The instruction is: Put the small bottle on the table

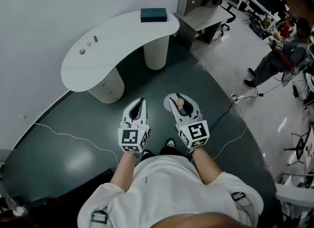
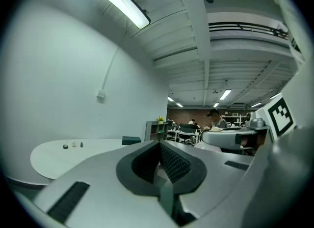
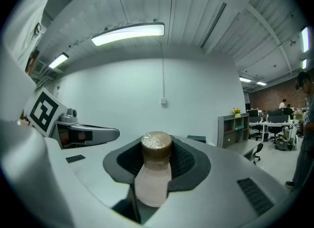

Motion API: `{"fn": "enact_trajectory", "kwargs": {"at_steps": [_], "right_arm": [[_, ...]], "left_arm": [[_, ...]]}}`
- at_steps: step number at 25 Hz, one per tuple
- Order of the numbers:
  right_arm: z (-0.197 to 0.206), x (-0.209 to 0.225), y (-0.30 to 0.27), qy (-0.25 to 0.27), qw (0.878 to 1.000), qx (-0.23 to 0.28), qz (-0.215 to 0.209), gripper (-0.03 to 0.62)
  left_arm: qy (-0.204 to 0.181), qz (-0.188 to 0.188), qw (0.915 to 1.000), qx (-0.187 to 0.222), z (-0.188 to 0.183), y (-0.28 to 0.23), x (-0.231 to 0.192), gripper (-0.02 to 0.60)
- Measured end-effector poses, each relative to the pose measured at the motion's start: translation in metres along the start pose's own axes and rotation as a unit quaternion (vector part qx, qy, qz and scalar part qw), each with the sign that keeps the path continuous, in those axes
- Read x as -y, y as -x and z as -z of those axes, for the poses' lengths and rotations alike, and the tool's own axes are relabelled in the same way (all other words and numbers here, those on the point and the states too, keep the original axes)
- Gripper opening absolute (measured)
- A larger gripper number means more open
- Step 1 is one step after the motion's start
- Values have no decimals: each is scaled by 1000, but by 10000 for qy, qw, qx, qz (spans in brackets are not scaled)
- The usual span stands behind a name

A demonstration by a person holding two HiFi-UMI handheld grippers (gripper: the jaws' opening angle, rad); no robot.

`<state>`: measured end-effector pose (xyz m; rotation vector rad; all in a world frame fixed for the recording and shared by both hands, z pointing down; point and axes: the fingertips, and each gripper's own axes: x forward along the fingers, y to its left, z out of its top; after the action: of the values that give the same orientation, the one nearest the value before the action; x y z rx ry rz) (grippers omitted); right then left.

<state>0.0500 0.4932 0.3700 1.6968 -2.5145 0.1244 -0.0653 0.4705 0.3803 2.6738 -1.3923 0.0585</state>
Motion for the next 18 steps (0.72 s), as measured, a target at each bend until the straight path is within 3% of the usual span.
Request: {"fn": "enact_trajectory", "kwargs": {"at_steps": [8, 18], "right_arm": [[-4, -34, -24, -45, 9997, 203, 119, 118], [2, -12, -26, 54, 9999, 94, -7, 118]], "left_arm": [[-146, 132, 9998, 17, -4, 14, -35, 12], [-151, 130, 9997, -140, 3, -6, -19, 12]]}}
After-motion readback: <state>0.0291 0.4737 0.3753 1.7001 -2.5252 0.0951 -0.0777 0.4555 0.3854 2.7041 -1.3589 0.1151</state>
